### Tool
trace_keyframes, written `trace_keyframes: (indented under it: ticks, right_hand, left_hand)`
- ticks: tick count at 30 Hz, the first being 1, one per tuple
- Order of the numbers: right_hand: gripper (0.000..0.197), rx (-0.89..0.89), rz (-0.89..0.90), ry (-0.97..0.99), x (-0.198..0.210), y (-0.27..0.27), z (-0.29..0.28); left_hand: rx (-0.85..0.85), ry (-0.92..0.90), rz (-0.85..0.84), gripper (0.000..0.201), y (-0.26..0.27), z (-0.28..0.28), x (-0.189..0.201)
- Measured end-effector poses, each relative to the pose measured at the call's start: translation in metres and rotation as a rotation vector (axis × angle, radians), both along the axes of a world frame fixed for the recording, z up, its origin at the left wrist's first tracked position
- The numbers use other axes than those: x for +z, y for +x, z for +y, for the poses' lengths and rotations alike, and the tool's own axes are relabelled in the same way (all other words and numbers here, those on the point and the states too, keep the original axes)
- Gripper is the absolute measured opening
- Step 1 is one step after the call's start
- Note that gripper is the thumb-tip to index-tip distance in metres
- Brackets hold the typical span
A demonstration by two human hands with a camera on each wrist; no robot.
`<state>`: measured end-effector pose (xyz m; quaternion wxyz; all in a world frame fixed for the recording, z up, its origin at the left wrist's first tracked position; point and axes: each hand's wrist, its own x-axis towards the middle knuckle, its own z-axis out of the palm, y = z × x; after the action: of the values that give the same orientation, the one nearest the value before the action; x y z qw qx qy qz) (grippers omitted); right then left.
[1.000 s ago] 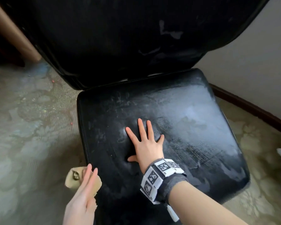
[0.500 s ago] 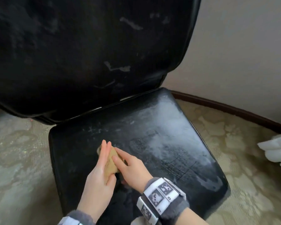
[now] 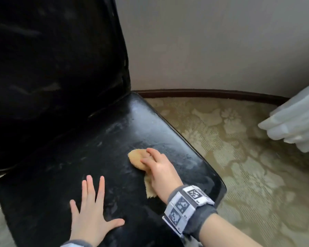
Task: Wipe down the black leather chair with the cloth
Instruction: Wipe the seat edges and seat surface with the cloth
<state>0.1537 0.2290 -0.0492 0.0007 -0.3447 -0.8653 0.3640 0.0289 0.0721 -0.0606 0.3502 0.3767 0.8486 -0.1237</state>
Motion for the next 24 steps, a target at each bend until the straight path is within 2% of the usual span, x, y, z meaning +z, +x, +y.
trace_keyframes:
  ticks: [1, 3, 5, 8, 13, 16, 19, 21, 24]
  right_hand:
    - [0.043, 0.100, -0.111, 0.062, -0.005, 0.008, 0.002]
    - [0.039, 0.113, -0.206, 0.148, -0.012, 0.027, 0.012]
    - [0.038, -0.039, -0.184, 0.206, -0.018, 0.050, 0.030]
    - [0.046, -0.302, -0.161, 0.241, -0.033, 0.088, 0.052]
    - [0.032, -0.729, -0.243, -0.034, -0.036, 0.132, 0.079]
    - [0.034, -0.712, -0.131, -0.125, -0.036, 0.134, 0.084]
    - [0.044, -0.574, -0.231, -0.262, -0.039, 0.129, 0.082]
    - [0.048, -0.552, -0.270, -0.390, -0.037, 0.133, 0.083]
    - [0.053, -0.613, -0.126, -0.435, -0.025, 0.137, 0.081]
  left_hand:
    - [-0.012, -0.033, 0.012, 0.134, 0.000, 0.001, 0.000]
    - [-0.033, -0.104, 0.026, 0.136, -0.002, 0.003, 0.002]
    - [-0.060, -0.173, 0.026, 0.140, -0.005, 0.007, 0.004]
    - [-0.122, -0.259, 0.012, 0.145, -0.012, 0.011, 0.002]
    - [-0.133, -0.276, -0.010, 0.160, -0.019, 0.014, -0.001]
    - [-0.159, -0.272, 0.023, 0.153, -0.019, 0.013, 0.001]
    - [-0.177, -0.236, 0.050, 0.141, -0.018, 0.009, 0.002]
    - [-0.181, -0.192, 0.055, 0.140, -0.019, 0.005, 0.001]
    - [-0.160, -0.100, 0.027, 0.137, -0.022, 0.001, 0.004]
